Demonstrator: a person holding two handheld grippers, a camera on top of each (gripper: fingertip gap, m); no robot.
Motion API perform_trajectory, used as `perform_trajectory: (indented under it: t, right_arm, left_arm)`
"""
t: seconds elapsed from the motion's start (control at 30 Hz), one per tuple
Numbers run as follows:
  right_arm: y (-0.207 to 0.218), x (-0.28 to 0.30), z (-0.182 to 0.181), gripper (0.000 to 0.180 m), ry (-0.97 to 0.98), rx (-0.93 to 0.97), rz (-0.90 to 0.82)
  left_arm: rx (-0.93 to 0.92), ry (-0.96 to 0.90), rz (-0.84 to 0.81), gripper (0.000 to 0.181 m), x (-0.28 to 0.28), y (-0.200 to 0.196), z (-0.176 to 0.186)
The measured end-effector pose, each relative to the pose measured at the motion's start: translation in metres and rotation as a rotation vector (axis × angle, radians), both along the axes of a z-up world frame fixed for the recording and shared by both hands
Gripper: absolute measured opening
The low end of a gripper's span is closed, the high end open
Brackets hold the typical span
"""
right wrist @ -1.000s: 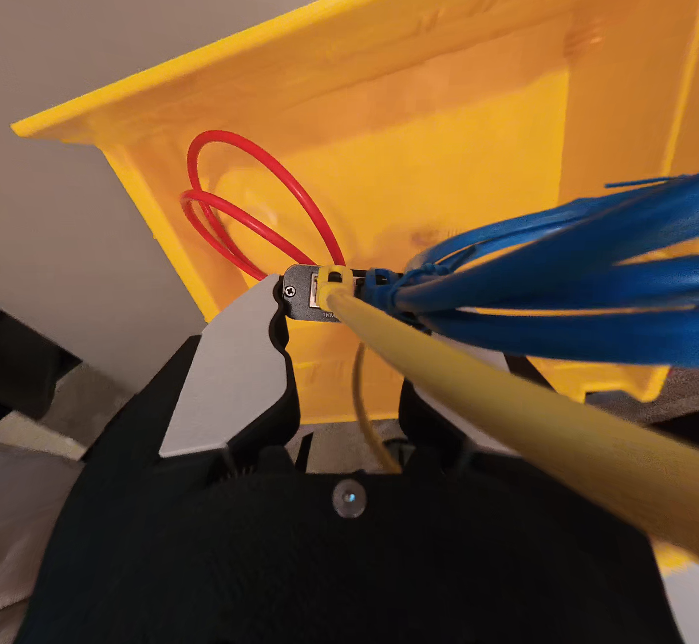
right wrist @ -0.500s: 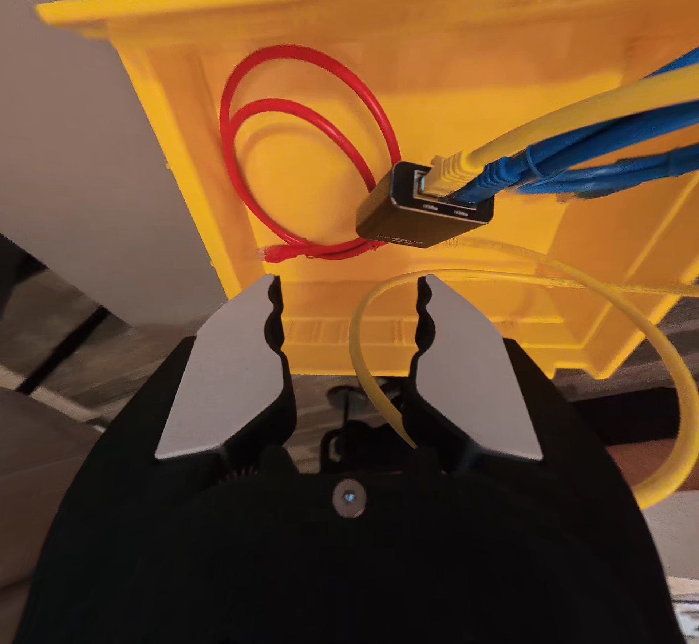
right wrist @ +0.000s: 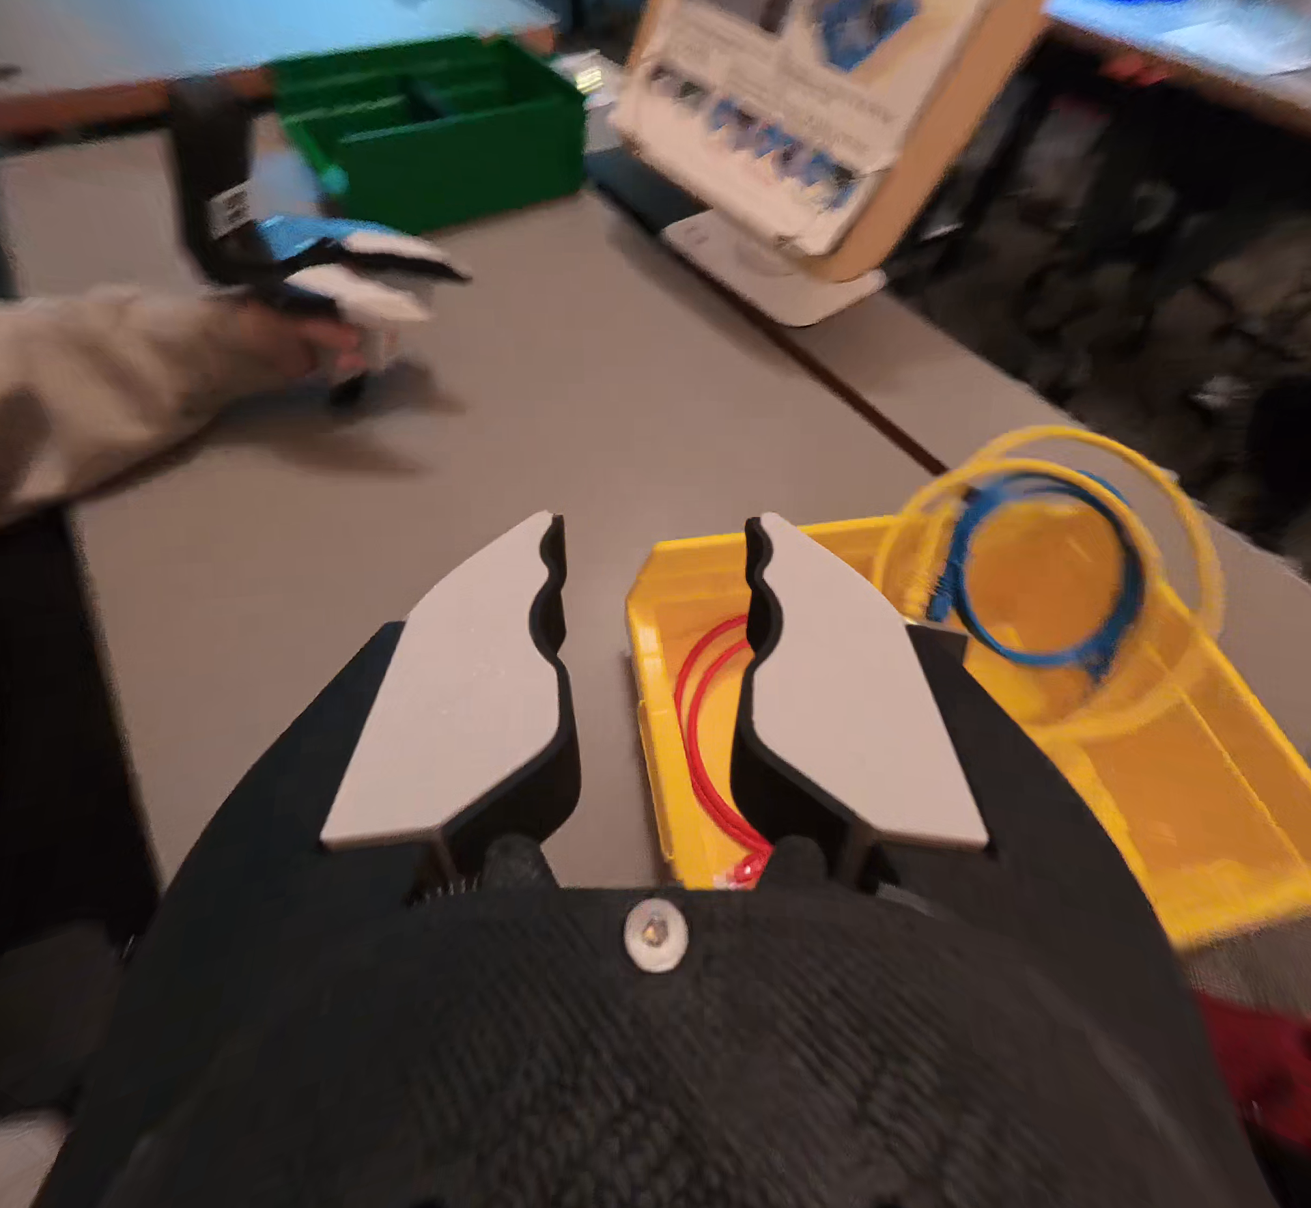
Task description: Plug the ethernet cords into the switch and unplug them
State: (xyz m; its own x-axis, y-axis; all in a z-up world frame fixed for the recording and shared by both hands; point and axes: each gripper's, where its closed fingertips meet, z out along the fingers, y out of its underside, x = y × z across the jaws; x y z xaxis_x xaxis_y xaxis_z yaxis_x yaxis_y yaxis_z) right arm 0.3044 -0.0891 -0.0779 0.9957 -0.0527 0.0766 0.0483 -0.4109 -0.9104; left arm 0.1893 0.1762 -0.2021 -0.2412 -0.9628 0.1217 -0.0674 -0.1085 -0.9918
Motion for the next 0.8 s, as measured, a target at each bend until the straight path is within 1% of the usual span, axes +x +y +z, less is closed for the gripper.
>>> perform_trajectory:
  t: [0.07,0.13,0.17,0.23,0.3,0.37,0.43,0.5,0.57,0.67,0.73,0.77,0.8]
  right_arm:
    - [-0.022,0.007,-0.002,0.052,-0.025,0.102,-0.217]
    - [-0.046,0.016,-0.008,0.056,-0.036,0.222,-0.422]
    - [-0.056,0.018,-0.011,0.057,-0.036,0.283,-0.492]
    - [-0.071,0.018,-0.016,0.060,-0.050,0.378,-0.576]
    - [-0.083,0.021,-0.024,0.061,-0.072,0.411,-0.647]
    - [-0.092,0.030,-0.027,0.061,-0.130,0.413,-0.700]
    - [-0.095,0.036,-0.031,0.064,-0.123,0.383,-0.727]
    - [-0.090,0.037,-0.034,0.064,-0.121,0.389,-0.717]
    - [-0.082,0.037,-0.043,0.065,-0.111,0.361,-0.692]
    - [-0.077,0.039,-0.055,0.067,-0.078,0.315,-0.674]
    - [-0.076,0.037,-0.052,0.065,-0.058,0.339,-0.654]
    - [-0.079,0.038,-0.051,0.064,-0.057,0.350,-0.666]
    - [-0.084,0.040,-0.049,0.062,-0.064,0.355,-0.686]
  left_arm:
    - [-0.034,0.044,-0.051,0.062,0.011,-0.021,0.007]
    - [-0.030,0.104,-0.098,0.071,0.028,-0.048,0.017]
    - [-0.015,0.145,-0.125,0.075,0.039,-0.064,0.021]
    - [0.024,0.227,-0.185,0.088,0.062,-0.099,0.030]
    - [0.068,0.285,-0.222,0.089,0.088,-0.130,0.039]
    - [0.112,0.315,-0.217,0.087,0.117,-0.152,0.049]
    - [0.160,0.396,-0.184,0.088,0.147,-0.165,0.046]
    - [0.200,0.543,-0.153,0.088,0.174,-0.174,0.028]
    - [0.202,0.698,-0.134,0.078,0.192,-0.182,0.002]
    - [0.167,0.887,-0.127,0.073,0.204,-0.196,-0.038]
    - [0.196,0.944,-0.048,0.066,0.211,-0.190,-0.059]
    - [0.218,0.933,-0.015,0.065,0.216,-0.187,-0.064]
    - [0.218,0.895,-0.001,0.060,0.222,-0.187,-0.064]
